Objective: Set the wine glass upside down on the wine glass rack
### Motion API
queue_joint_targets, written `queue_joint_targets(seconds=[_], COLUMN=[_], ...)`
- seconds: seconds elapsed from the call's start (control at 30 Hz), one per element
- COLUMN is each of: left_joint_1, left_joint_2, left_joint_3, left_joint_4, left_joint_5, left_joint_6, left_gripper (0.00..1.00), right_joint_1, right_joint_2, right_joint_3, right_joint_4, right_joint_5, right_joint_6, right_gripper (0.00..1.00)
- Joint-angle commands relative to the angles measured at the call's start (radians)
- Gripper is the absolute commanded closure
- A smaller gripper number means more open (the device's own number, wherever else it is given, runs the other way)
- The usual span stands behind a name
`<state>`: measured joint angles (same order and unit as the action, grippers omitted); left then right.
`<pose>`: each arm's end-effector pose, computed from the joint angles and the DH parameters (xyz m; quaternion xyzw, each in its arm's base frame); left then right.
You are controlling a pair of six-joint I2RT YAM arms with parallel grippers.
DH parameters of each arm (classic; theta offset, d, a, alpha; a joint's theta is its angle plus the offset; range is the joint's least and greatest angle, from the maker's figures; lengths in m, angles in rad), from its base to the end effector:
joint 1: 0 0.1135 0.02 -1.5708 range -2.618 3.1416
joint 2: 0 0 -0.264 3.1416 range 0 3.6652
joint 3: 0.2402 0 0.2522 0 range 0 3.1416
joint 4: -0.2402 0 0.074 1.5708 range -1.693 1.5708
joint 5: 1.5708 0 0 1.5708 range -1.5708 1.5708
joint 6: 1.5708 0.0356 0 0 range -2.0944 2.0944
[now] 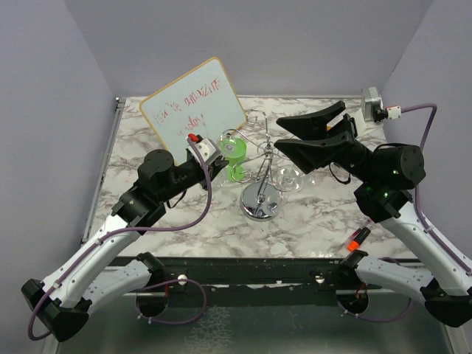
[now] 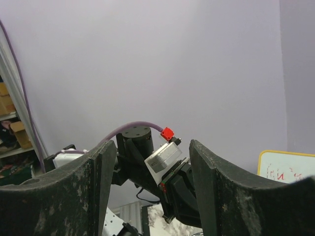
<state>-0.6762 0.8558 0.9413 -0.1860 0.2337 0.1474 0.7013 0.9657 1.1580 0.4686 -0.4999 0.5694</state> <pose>0.1461 -0.1278 0.3826 0.3665 0.6438 -0.2575 0.6204 0.1280 0.1304 0.5009 -0.2498 0.4102 0.6040 0.6360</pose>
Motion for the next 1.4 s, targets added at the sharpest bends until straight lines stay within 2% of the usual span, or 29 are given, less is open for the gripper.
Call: queue_joint_targets(seconds=[0.0, 0.1, 0.33, 0.57, 0.73, 0.9, 1.37], left_joint_1=[-0.001, -0.001, -0.001, 0.000, 0.000, 0.000, 0.000], left_joint_2=[0.027, 0.049, 0.080, 0.095, 0.128, 0.122, 0.171], left_joint_3=[-0.028, -0.054, -0.088, -0.159, -0.173, -0.197, -0.220], left_joint_4=[0.179, 0.248, 0.298, 0.465, 0.490, 0.534, 0.641], left_joint_5=[0.077, 0.096, 0.084, 0.021, 0.027, -0.010, -0.082], left_joint_6=[0.012, 0.005, -0.018, -0.060, -0.072, -0.081, -0.118], left_gripper=[1.00, 1.00, 1.00, 1.00, 1.00, 1.00, 1.00], right_joint_1=[0.004, 0.004, 0.004, 0.004, 0.004, 0.004, 0.005], right_joint_2=[-0.024, -0.033, -0.051, -0.053, -0.051, -0.050, -0.068], right_joint_3=[-0.022, -0.024, -0.023, -0.027, -0.031, -0.072, -0.081], right_joint_4=[-0.029, -0.034, -0.045, -0.035, -0.023, 0.062, 0.056], right_joint_5=[0.035, 0.045, 0.052, 0.045, 0.039, 0.012, 0.024], right_joint_6=[-0.028, -0.036, -0.046, -0.045, -0.037, 0.007, 0.018], right_gripper=[0.34, 0.34, 0.34, 0.34, 0.34, 0.34, 0.34])
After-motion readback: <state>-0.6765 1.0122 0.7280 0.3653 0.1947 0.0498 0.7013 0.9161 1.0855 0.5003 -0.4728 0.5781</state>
